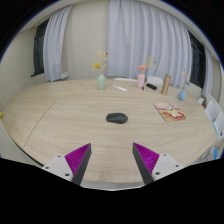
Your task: Arrange mouse
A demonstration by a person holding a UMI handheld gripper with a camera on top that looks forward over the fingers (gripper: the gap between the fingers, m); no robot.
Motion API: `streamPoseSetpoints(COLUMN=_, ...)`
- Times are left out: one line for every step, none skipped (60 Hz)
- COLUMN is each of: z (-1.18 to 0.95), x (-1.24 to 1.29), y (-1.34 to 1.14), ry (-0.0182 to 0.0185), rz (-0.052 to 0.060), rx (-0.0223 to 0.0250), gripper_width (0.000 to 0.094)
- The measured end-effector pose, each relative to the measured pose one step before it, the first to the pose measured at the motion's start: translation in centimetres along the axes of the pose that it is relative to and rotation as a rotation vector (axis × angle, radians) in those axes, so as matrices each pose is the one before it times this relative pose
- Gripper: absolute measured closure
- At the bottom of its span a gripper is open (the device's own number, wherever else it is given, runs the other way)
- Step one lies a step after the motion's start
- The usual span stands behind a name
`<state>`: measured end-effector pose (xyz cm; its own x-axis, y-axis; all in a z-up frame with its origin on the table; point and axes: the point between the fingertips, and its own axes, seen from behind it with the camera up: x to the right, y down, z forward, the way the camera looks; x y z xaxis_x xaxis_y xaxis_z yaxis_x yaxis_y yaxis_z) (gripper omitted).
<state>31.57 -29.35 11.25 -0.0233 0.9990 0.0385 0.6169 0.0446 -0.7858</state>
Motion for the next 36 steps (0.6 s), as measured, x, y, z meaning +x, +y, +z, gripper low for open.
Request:
streamPoseSetpoints(z=0.133, x=0.47, y=0.104, ry=0.00329, rz=0.0011, rx=0.00091, gripper_width=0.0082)
streamPoseSetpoints(z=0.098, x=0.299, y=0.046, ry=0.0045, rz=0.0017, rx=-0.00023, gripper_width=0.0082)
streamPoseSetpoints(z=0.126, x=0.357, y=0.053, ry=0.00334, rz=0.0012, rx=0.0003, gripper_width=0.0082)
streamPoseSetpoints(z=0.016, x=0.407, y=-0.067, ry=0.00252, rz=0.0011, rx=-0.00227, gripper_width=0.0082)
streamPoseSetpoints(z=0.271, x=0.249, y=0.124, ry=0.00355, rz=0.0011, rx=0.00267, gripper_width=0.0081)
streamPoseSetpoints(z=0.109, x=0.344, y=-0.02, ry=0.00194, rz=0.0018, rx=-0.00046, gripper_width=0.0082)
streamPoseSetpoints(z=0.224, x=0.253, y=0.067, ry=0.0036, rz=0.0029, rx=0.00246, gripper_width=0.0083)
streamPoseSetpoints(z=0.202, x=0.27, y=-0.035, ry=0.00201, rz=0.0028, rx=0.00147, gripper_width=0.0081)
streamPoseSetpoints(z=0.036, x=0.332, y=-0.099, ry=0.00028, rz=0.0021, rx=-0.00233, gripper_width=0.0082)
streamPoseSetpoints(z=0.299, x=0.283, y=0.163, ry=-0.00092, rz=0.0019, rx=0.00226, gripper_width=0.0082)
streamPoseSetpoints(z=0.176, x=0.143, y=0.08, ry=0.00074, rz=0.0009, rx=-0.00028, gripper_width=0.0082)
streamPoseSetpoints(z=0.221, x=0.163, y=0.011, ry=0.00097, rz=0.0004, rx=-0.00093, gripper_width=0.0084)
streamPoseSetpoints(z=0.23, x=0.157, y=-0.006, ry=0.00054, rz=0.0008, rx=-0.0001, gripper_width=0.0083)
streamPoseSetpoints(z=0.24, x=0.185, y=-0.032, ry=0.00093, rz=0.001, rx=0.00035, gripper_width=0.0083)
streamPoseSetpoints(z=0.259, x=0.15, y=-0.087, ry=0.00046, rz=0.0009, rx=0.00148, gripper_width=0.0084)
streamPoseSetpoints(z=0.364, x=0.273, y=-0.067, ry=0.00051, rz=-0.0015, rx=0.00264, gripper_width=0.0084)
streamPoseSetpoints(z=0.277, x=0.107, y=-0.115, ry=-0.00022, rz=-0.0014, rx=0.00161, gripper_width=0.0084)
streamPoseSetpoints(z=0.3, x=0.098, y=-0.081, ry=-0.00039, rz=-0.0024, rx=0.00078, gripper_width=0.0083)
streamPoseSetpoints(z=0.317, x=0.145, y=-0.069, ry=0.00034, rz=-0.0024, rx=-0.0003, gripper_width=0.0083)
streamPoseSetpoints(z=0.305, x=0.135, y=-0.045, ry=0.00016, rz=-0.0017, rx=-0.00046, gripper_width=0.0084)
streamPoseSetpoints(z=0.31, x=0.125, y=-0.094, ry=-0.00091, rz=-0.0015, rx=0.00014, gripper_width=0.0084)
streamPoseSetpoints(z=0.367, x=0.055, y=-0.088, ry=-0.00221, rz=-0.0009, rx=0.00142, gripper_width=0.0083)
streamPoseSetpoints(z=0.382, x=0.002, y=-0.096, ry=-0.0031, rz=-0.0006, rx=0.00146, gripper_width=0.0081)
streamPoseSetpoints(z=0.354, x=0.015, y=-0.063, ry=-0.00335, rz=-0.0003, rx=0.00092, gripper_width=0.0083)
streamPoseSetpoints(z=0.358, x=0.031, y=-0.059, ry=-0.00251, rz=-0.0006, rx=0.00008, gripper_width=0.0082)
streamPoseSetpoints(z=0.367, x=0.068, y=-0.067, ry=-0.00176, rz=-0.001, rx=-0.00024, gripper_width=0.0082)
streamPoseSetpoints(z=0.345, x=0.058, y=-0.066, ry=-0.00138, rz=-0.0014, rx=0.00013, gripper_width=0.0084)
streamPoseSetpoints(z=0.371, x=0.023, y=-0.232, ry=-0.00134, rz=-0.0018, rx=-0.00165, gripper_width=0.0083)
streamPoseSetpoints(z=0.362, x=0.041, y=-0.12, ry=-0.00223, rz=-0.0016, rx=0.00106, gripper_width=0.0081)
streamPoseSetpoints(z=0.376, x=0.024, y=-0.102, ry=-0.00232, rz=-0.0015, rx=0.0005, gripper_width=0.0081)
streamPoseSetpoints(z=0.376, x=0.021, y=-0.103, ry=-0.00228, rz=-0.0022, rx=-0.00043, gripper_width=0.0082)
streamPoseSetpoints(z=0.376, x=0.037, y=-0.118, ry=-0.00236, rz=-0.0022, rx=-0.00063, gripper_width=0.0083)
streamPoseSetpoints(z=0.381, x=0.045, y=-0.126, ry=-0.00253, rz=-0.0021, rx=-0.00094, gripper_width=0.0084)
streamPoseSetpoints(z=0.42, x=0.011, y=-0.141, ry=-0.00264, rz=-0.0009, rx=0.00036, gripper_width=0.0083)
streamPoseSetpoints(z=0.344, x=0.023, y=-0.119, ry=-0.00396, rz=0.0004, rx=0.00033, gripper_width=0.0082)
streamPoseSetpoints(z=0.388, x=-0.001, y=-0.147, ry=-0.00329, rz=-0.0002, rx=0.00108, gripper_width=0.0084)
